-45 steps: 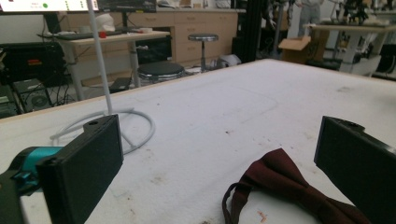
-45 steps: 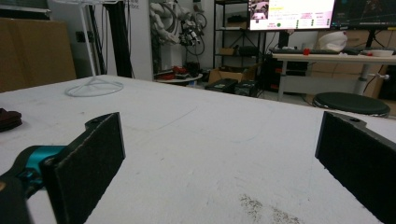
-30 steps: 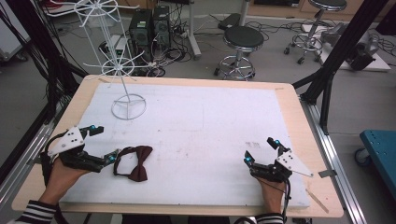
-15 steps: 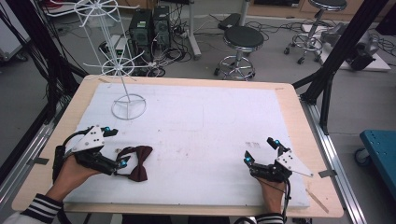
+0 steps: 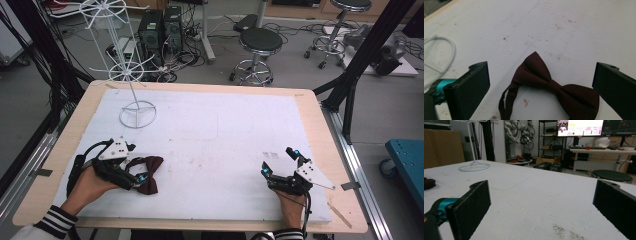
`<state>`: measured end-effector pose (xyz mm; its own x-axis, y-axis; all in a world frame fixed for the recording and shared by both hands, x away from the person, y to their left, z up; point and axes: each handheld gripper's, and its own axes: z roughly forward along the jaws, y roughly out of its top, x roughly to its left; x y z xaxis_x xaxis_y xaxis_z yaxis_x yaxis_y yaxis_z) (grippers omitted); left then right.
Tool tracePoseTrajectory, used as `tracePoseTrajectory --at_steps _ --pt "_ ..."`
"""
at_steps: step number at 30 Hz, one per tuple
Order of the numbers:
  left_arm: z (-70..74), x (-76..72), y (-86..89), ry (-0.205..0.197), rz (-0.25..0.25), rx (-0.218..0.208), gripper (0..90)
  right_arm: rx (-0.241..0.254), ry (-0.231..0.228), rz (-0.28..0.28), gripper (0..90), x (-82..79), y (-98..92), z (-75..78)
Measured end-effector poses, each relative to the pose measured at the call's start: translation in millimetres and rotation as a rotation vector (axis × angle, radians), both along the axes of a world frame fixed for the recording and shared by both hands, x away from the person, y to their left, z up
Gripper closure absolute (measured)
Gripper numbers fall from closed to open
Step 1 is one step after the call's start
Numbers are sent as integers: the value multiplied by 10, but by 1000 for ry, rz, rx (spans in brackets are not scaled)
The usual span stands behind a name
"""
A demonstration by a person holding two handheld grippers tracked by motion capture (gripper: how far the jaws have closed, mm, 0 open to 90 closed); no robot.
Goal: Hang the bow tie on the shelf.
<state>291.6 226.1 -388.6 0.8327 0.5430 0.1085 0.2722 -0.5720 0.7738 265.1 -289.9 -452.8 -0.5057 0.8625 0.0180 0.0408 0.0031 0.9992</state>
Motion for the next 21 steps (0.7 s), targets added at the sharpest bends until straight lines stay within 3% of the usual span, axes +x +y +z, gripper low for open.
tracePoseTrajectory --at_steps 11,21 --pt "-89 46 -113 71 -21 68 17 -2 1 2 7 -1 0 1" --pt "-186 122 -211 155 -4 124 18 -5 -3 2 7 2 0 0"
